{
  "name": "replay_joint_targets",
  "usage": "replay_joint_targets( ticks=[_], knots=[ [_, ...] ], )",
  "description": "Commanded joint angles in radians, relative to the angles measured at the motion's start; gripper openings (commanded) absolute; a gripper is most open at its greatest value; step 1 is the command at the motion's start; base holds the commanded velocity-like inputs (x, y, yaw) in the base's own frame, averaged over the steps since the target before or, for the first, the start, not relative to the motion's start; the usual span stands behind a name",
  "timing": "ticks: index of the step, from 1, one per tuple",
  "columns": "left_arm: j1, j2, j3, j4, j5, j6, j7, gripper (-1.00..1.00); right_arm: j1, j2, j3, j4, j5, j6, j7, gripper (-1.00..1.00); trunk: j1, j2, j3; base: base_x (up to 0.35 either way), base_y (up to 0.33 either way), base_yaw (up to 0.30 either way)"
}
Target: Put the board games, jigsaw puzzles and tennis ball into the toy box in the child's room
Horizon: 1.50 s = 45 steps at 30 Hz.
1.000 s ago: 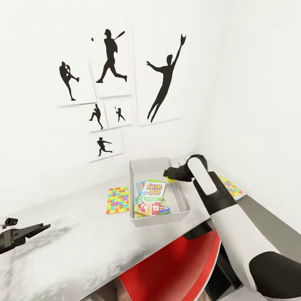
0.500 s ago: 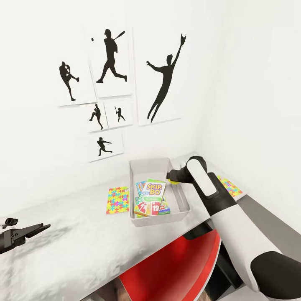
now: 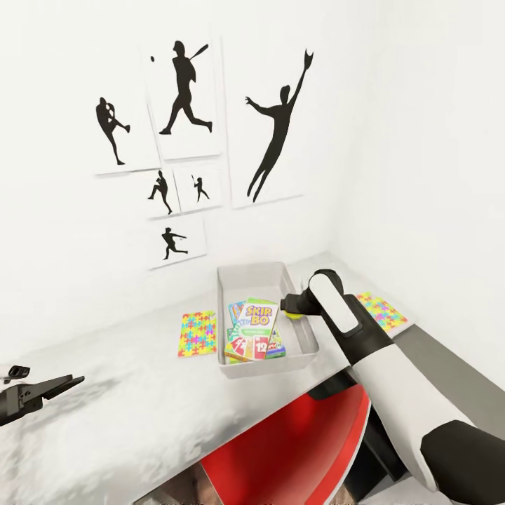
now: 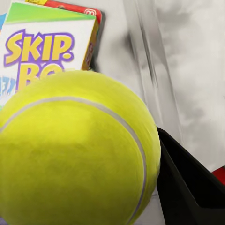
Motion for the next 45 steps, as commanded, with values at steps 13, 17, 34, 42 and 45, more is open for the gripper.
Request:
replay_joint_targets(
  ticks=[13, 17, 34, 42, 45],
  knots=[
    [-0.001, 0.000, 0.000, 0.000, 0.001, 0.011, -0.003, 1.00, -0.001, -0.006, -0.001, 0.003, -0.011, 0.003, -0.009, -1.00, 0.001, -0.002, -0.016, 0.000, 0.000, 0.000],
    [-0.001, 0.000, 0.000, 0.000, 0.001, 0.011, -0.002, 1.00, -0.001, -0.006, 0.000, 0.010, -0.011, 0.003, -0.008, -1.00, 0.001, -0.002, -0.016, 0.000, 0.000, 0.000],
    [0.000, 0.000, 0.000, 0.000, 0.001, 0.011, -0.001, 1.00, -0.001, -0.006, -0.002, 0.046, -0.011, 0.003, -0.007, -1.00, 0.001, -0.002, -0.033, 0.000, 0.000, 0.000],
    [-0.001, 0.000, 0.000, 0.000, 0.001, 0.011, -0.001, 1.00, -0.001, -0.006, -0.002, 0.051, -0.011, 0.003, -0.007, -1.00, 0.001, -0.002, -0.042, 0.000, 0.000, 0.000],
    [-0.001, 0.000, 0.000, 0.000, 0.001, 0.011, -0.001, 1.00, -0.001, -0.006, -0.002, 0.053, -0.011, 0.003, -0.007, -1.00, 0.001, -0.002, -0.043, 0.000, 0.000, 0.000]
  ],
)
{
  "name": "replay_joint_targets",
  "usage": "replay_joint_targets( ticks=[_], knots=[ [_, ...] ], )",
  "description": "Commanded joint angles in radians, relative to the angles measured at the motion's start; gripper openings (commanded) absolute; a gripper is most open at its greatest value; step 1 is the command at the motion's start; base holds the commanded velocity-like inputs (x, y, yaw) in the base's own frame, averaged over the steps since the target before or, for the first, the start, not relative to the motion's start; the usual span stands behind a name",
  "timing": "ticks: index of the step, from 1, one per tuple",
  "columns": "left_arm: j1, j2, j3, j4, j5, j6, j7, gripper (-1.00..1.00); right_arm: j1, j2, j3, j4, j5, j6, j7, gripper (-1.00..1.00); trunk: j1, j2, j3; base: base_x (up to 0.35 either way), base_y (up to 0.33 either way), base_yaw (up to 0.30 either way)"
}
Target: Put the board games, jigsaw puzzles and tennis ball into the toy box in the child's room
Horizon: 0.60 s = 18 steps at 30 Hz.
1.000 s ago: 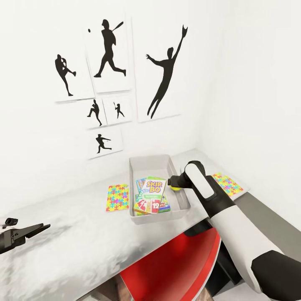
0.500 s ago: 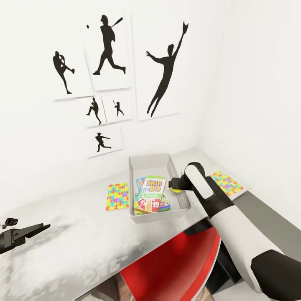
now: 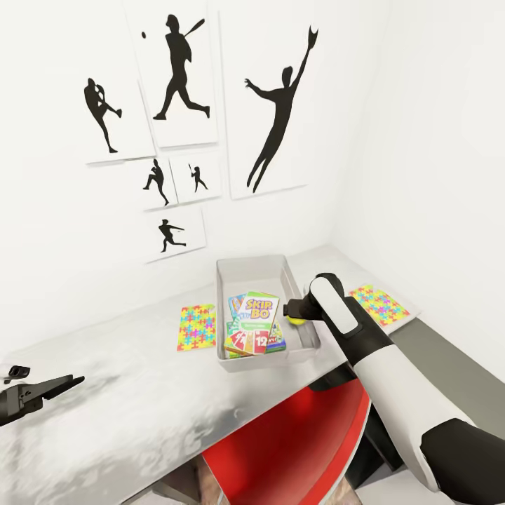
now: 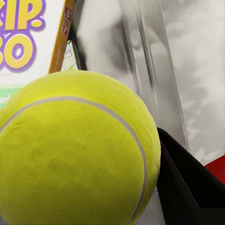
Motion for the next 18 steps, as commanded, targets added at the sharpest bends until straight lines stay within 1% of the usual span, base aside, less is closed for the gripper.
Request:
replay_joint_targets(
  ticks=[1, 13, 18],
  knots=[
    [-0.001, 0.000, 0.000, 0.000, 0.001, 0.011, -0.003, 1.00, -0.001, 0.000, 0.001, 0.000, -0.011, 0.002, -0.012, -1.00, 0.001, -0.002, -0.002, 0.000, 0.000, 0.000],
    [-0.001, 0.000, 0.000, 0.000, 0.001, 0.011, -0.003, 1.00, -0.001, 0.000, 0.001, 0.002, -0.011, 0.002, -0.012, -1.00, 0.001, -0.002, -0.002, 0.000, 0.000, 0.000],
    [0.000, 0.000, 0.000, 0.000, 0.001, 0.011, -0.003, 1.00, -0.001, -0.001, 0.001, 0.030, -0.010, 0.002, -0.012, -1.00, 0.001, -0.002, -0.002, 0.000, 0.000, 0.000]
  ],
)
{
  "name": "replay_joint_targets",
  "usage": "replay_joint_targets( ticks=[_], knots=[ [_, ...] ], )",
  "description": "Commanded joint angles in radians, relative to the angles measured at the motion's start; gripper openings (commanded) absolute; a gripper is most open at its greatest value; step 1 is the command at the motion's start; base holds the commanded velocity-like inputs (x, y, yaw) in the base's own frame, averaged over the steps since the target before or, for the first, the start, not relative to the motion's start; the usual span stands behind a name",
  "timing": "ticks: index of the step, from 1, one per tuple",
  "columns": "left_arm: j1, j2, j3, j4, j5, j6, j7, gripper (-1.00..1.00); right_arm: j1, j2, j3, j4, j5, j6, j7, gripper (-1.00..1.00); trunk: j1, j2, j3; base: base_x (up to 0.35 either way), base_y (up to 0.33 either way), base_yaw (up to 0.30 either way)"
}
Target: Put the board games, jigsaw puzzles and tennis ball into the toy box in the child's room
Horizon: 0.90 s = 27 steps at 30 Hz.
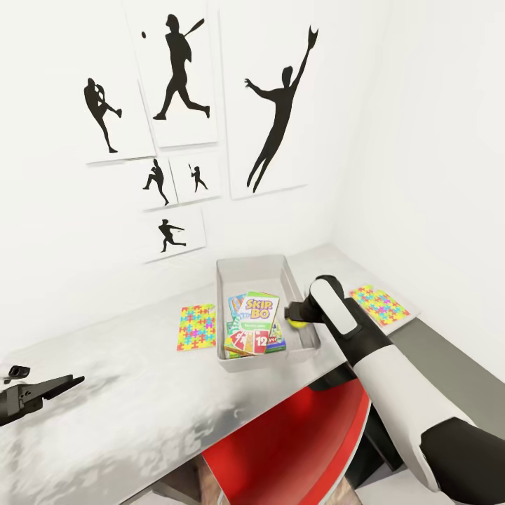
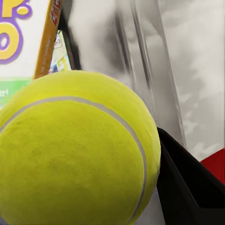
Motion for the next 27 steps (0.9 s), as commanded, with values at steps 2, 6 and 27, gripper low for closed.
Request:
replay_joint_targets(
  ticks=[2, 6, 27],
  knots=[
    [-0.001, 0.000, 0.000, 0.000, 0.001, 0.011, -0.003, 1.00, -0.001, -0.001, 0.000, 0.010, -0.011, 0.002, -0.012, -1.00, 0.001, -0.002, -0.002, 0.000, 0.000, 0.000],
    [0.001, -0.004, 0.002, 0.000, 0.000, 0.011, -0.002, 1.00, 0.000, 0.008, -0.002, 0.022, -0.009, 0.002, -0.011, -1.00, 0.001, -0.002, -0.002, 0.000, 0.000, 0.000],
    [0.001, 0.002, 0.001, 0.000, 0.001, 0.011, -0.002, 1.00, 0.006, -0.016, -0.002, 0.020, -0.016, 0.002, -0.005, -1.00, 0.001, -0.002, -0.002, 0.000, 0.000, 0.000]
  ],
)
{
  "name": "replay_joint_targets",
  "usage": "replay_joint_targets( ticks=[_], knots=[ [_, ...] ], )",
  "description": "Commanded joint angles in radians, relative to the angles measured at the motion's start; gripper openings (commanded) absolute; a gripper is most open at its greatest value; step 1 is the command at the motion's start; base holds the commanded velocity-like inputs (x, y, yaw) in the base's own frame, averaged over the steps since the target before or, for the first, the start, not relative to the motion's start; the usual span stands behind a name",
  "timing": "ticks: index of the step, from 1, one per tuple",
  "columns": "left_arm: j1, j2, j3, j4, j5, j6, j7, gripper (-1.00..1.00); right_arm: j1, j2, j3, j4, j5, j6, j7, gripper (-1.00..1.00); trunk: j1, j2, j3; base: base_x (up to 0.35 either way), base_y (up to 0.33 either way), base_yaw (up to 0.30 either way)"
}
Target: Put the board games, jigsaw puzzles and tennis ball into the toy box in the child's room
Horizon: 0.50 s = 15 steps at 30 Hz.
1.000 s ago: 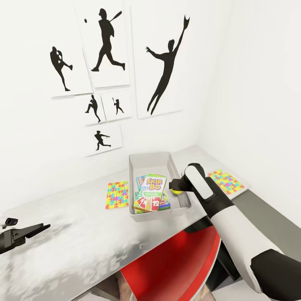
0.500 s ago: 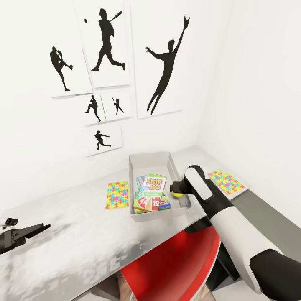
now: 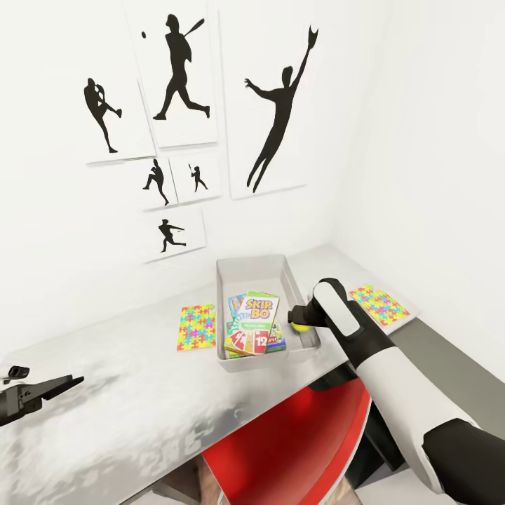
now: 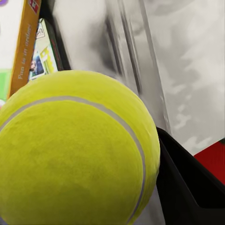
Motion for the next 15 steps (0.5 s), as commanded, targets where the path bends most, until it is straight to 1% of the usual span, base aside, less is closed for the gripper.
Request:
replay_joint_targets(
  ticks=[1, 15],
  knots=[
    [-0.001, 0.000, -0.001, 0.000, 0.001, 0.011, -0.003, 1.00, -0.001, 0.000, 0.001, -0.001, -0.011, 0.003, -0.012, -1.00, 0.001, -0.002, -0.002, 0.000, 0.000, 0.000],
    [-0.001, 0.001, 0.000, 0.000, 0.001, 0.011, -0.003, 1.00, -0.001, -0.002, 0.001, -0.001, -0.011, 0.003, -0.011, -1.00, 0.001, -0.002, -0.001, 0.000, 0.000, 0.000]
  ],
)
